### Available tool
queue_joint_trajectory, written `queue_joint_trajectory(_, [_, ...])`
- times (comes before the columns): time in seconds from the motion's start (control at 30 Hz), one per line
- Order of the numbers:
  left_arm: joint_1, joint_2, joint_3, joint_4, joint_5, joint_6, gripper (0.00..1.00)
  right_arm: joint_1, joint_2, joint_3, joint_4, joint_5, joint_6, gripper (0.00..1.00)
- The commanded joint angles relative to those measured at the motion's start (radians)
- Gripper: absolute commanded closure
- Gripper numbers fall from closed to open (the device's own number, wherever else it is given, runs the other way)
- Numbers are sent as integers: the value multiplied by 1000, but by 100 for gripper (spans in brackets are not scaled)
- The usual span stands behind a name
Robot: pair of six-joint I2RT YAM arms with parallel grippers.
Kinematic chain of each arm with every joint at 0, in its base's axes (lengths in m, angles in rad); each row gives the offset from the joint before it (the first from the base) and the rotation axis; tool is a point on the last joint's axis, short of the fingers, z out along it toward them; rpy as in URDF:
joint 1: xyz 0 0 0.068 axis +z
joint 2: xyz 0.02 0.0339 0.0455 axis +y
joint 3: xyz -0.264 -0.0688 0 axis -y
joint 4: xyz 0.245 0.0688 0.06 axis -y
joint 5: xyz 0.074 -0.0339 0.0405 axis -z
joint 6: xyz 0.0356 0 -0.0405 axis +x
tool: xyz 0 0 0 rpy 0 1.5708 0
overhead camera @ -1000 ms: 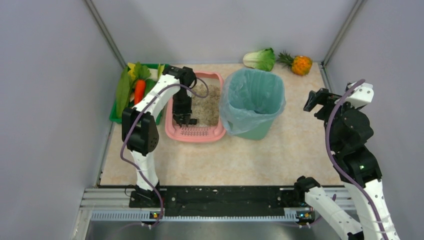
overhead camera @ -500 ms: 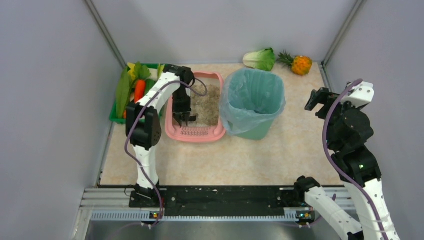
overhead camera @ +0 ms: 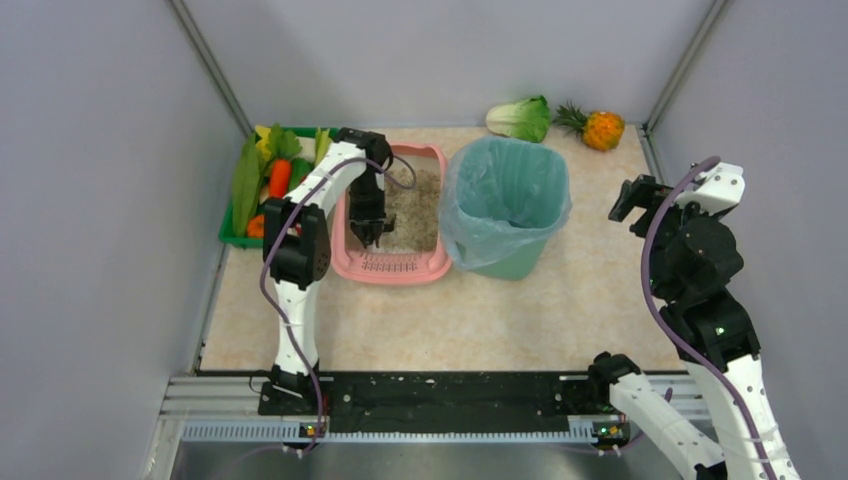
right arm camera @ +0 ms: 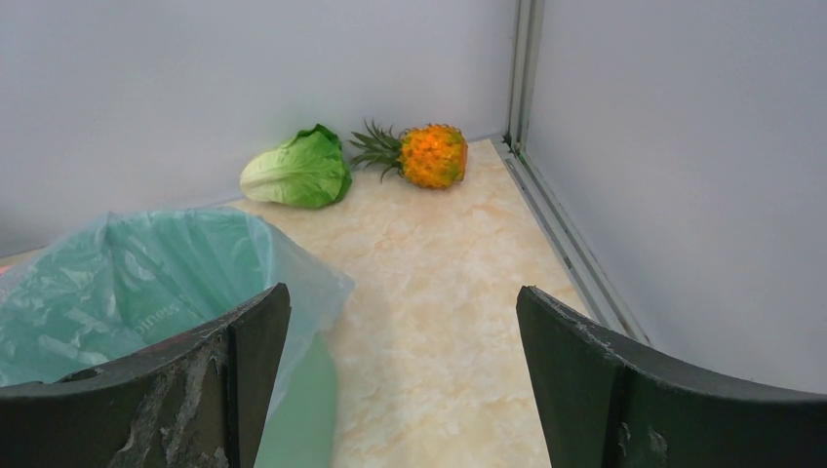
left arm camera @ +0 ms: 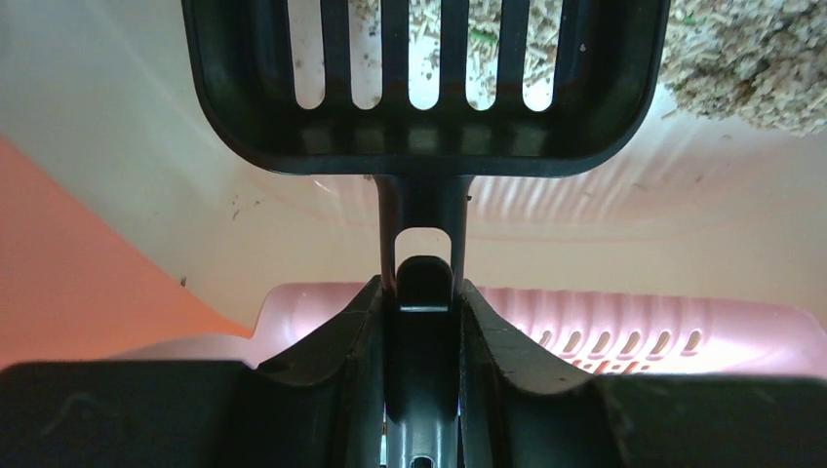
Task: Clean the litter box
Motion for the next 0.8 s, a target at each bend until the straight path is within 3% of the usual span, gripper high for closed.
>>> queue_joint_trajectory(0.0, [14, 33, 59, 81, -22, 14, 100, 9, 7, 4, 46, 7, -3, 13])
queue_joint_trajectory(0.77, [19, 49, -31, 341, -106, 73, 100, 9, -5, 4, 45, 8, -2, 13])
